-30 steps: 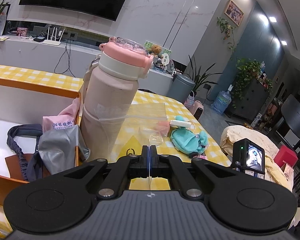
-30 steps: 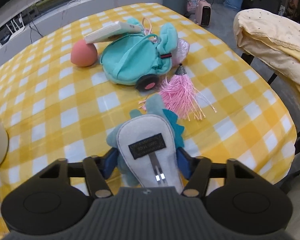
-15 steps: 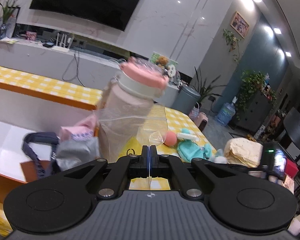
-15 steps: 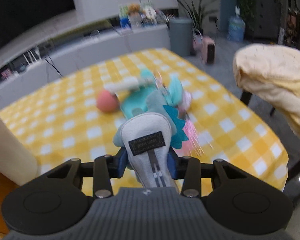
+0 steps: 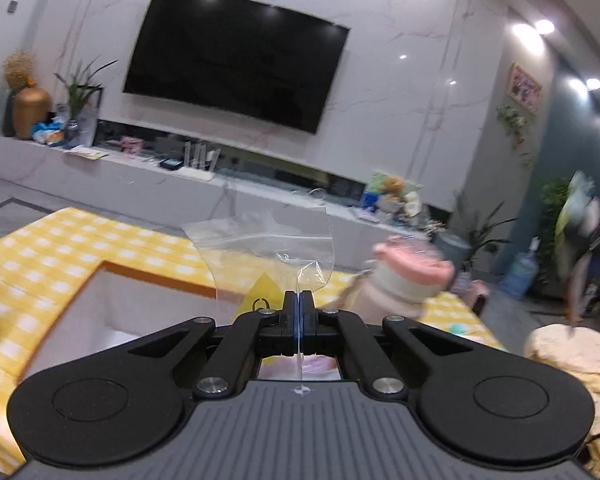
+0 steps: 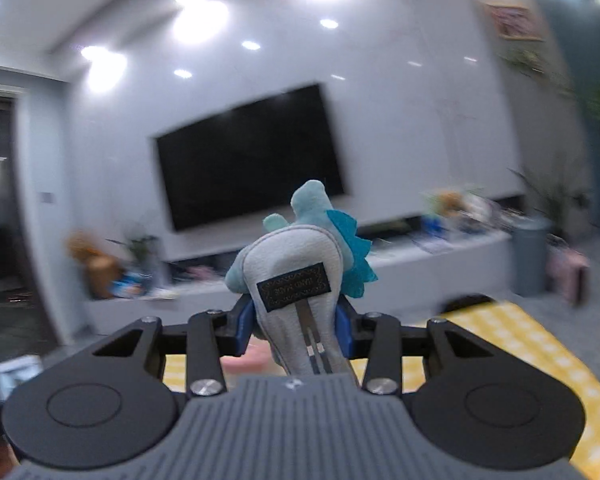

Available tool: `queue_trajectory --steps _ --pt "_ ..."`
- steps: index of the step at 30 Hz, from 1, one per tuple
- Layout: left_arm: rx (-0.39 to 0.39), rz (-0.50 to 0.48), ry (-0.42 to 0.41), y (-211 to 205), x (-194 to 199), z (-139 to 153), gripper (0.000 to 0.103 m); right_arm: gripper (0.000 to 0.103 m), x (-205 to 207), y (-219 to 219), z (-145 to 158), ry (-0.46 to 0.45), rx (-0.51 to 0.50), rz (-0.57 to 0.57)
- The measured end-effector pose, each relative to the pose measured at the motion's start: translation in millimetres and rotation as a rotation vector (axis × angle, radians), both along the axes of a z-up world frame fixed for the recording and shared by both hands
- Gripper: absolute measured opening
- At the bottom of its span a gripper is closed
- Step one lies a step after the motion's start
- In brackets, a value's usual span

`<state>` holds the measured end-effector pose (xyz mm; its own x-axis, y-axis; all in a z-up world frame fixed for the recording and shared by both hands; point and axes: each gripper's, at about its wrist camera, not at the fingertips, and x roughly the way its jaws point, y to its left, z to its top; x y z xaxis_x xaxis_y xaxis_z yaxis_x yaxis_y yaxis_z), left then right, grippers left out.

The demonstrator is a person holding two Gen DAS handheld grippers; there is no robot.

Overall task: Organize soft objects
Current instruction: 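Lower the bag into the box and open the left tool while the right tool carries the plush over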

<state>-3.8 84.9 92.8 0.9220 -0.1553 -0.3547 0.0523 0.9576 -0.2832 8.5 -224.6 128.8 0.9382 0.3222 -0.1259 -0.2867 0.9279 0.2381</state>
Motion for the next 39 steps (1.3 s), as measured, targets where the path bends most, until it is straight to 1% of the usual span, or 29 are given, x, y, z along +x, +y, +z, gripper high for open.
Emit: queue_trajectory --steps 2,5,7,9,13,16,20,24,25,26,27,29,30,32,33,34,35,36,37,38,39 --pt "0.015 0.024 0.02 9 5 -3 0.0 0.041 -4 21 6 -0.018 -0.009 0.058" --pt "-0.027 0.033 0.048 23 13 -18 0.0 0.041 -6 57 6 -0.027 -0.028 0.144" --pt "-0.05 0.036 0.089 29 21 -32 0.0 0.041 -3 79 2 -0.01 -0.042 0.188" --pt "-0.063 0.034 0.135 35 30 -43 0.0 0.041 3 101 -7 0.019 -0.065 0.219" --pt "-0.093 0.041 0.219 45 43 -56 0.001 0.041 20 136 -30 0.103 -0.109 0.238" --pt "-0.082 0.05 0.26 52 44 -66 0.001 0.041 29 161 -48 0.162 -0.157 0.246" --pt "-0.098 0.06 0.324 61 52 -85 0.001 0.041 39 180 -68 0.223 -0.205 0.248" --pt "-0.126 0.079 0.353 70 53 -91 0.001 0.041 53 196 -85 0.275 -0.235 0.258" --pt "-0.132 0.079 0.357 71 53 -92 0.001 0.041 57 198 -89 0.285 -0.236 0.261" --pt "-0.135 0.078 0.366 72 53 -93 0.001 0.041 49 198 -93 0.294 -0.227 0.26" --pt "-0.135 0.08 0.376 72 53 -95 0.001 0.041 55 197 -96 0.312 -0.215 0.262" --pt "-0.116 0.082 0.376 72 53 -96 0.003 0.041 60 196 -101 0.337 -0.196 0.258" --pt "-0.107 0.086 0.376 71 53 -96 0.004 0.041 61 195 -102 0.336 -0.195 0.254" --pt "-0.114 0.091 0.372 71 53 -95 0.005 0.041 60 197 -103 0.329 -0.198 0.252" --pt "-0.12 0.096 0.367 72 52 -95 0.009 0.041 61 198 -103 0.326 -0.2 0.249" --pt "-0.121 0.1 0.363 73 51 -95 0.015 0.041 61 197 -102 0.322 -0.203 0.246" --pt "-0.119 0.103 0.361 72 51 -95 0.029 0.041 60 197 -102 0.317 -0.206 0.242" --pt "-0.112 0.111 0.357 72 50 -95 0.053 0.041 62 198 -102 0.313 -0.206 0.239" --pt "-0.108 0.117 0.35 71 48 -94 0.066 0.041 62 196 -101 0.312 -0.202 0.237" --pt "-0.105 0.122 0.335 71 47 -93 0.083 0.041 64 196 -101 0.315 -0.198 0.236" --pt "-0.105 0.126 0.314 72 44 -90 0.086 0.041 65 196 -102 0.319 -0.192 0.234"
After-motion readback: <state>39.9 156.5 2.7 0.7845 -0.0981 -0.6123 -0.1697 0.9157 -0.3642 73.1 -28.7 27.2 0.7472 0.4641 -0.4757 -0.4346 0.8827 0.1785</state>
